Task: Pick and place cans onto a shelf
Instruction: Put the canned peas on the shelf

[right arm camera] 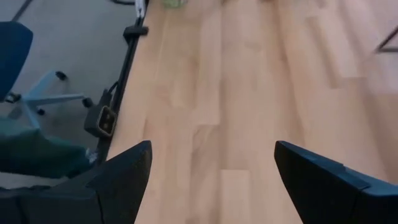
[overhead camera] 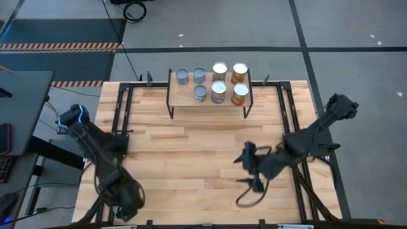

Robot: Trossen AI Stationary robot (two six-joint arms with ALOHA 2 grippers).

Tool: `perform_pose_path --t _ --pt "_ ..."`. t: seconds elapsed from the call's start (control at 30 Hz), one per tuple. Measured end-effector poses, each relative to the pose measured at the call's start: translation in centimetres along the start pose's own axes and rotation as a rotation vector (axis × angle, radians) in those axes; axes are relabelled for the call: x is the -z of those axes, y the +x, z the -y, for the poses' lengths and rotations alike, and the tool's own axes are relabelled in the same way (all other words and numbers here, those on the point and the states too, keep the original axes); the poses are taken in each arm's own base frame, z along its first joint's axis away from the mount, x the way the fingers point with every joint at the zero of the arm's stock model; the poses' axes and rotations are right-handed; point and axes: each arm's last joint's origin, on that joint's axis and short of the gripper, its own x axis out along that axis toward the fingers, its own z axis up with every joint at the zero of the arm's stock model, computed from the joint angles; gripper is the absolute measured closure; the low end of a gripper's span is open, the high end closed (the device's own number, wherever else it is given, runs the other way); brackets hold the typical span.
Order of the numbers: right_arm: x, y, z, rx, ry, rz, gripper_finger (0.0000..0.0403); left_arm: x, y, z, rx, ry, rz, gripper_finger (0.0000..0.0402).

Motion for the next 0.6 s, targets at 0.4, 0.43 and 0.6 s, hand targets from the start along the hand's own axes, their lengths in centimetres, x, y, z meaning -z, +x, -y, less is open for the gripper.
perform_pose_path --t 0.4,0.43,0.6 --pt "1.4 6.5 -3.8 -0.025 0.036 0.004 0.0056 -1.6 3.2 1.8 -0.054 0.212 0.209 0.009" --pt "1.4 6.8 -3.9 -0.026 0.041 0.01 0.0056 -1.6 3.3 1.8 -0.054 0.215 0.21 0.009" --pt "1.2 8.9 -4.2 -0.035 0.08 0.059 0.0056 -1.8 3.3 1.1 -0.116 0.175 0.196 0.0089"
